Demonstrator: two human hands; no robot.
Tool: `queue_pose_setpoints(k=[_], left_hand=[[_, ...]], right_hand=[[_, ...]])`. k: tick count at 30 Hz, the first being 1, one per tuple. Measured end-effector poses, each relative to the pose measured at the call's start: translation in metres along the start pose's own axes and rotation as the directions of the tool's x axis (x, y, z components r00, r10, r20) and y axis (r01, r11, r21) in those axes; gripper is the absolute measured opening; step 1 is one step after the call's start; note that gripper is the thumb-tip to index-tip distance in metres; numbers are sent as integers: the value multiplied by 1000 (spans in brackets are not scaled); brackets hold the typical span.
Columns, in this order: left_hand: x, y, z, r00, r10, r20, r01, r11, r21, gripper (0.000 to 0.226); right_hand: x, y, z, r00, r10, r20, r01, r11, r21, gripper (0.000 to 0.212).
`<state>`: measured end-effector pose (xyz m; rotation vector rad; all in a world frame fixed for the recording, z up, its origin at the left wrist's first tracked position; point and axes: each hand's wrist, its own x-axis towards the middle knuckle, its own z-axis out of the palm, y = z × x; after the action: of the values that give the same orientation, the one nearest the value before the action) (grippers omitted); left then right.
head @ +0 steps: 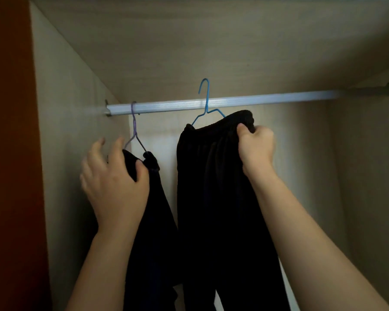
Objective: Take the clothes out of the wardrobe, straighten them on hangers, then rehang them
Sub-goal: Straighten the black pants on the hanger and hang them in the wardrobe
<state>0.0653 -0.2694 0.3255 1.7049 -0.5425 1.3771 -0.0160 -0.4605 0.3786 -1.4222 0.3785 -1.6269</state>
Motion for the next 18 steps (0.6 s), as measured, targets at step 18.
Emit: queue_pose_setpoints(k=[18], left_hand=[[-14, -20, 10, 985, -97, 145, 146, 914, -379, 30]], right_hand=[[-57, 39, 81, 990, -66, 122, 96, 961, -259, 29]])
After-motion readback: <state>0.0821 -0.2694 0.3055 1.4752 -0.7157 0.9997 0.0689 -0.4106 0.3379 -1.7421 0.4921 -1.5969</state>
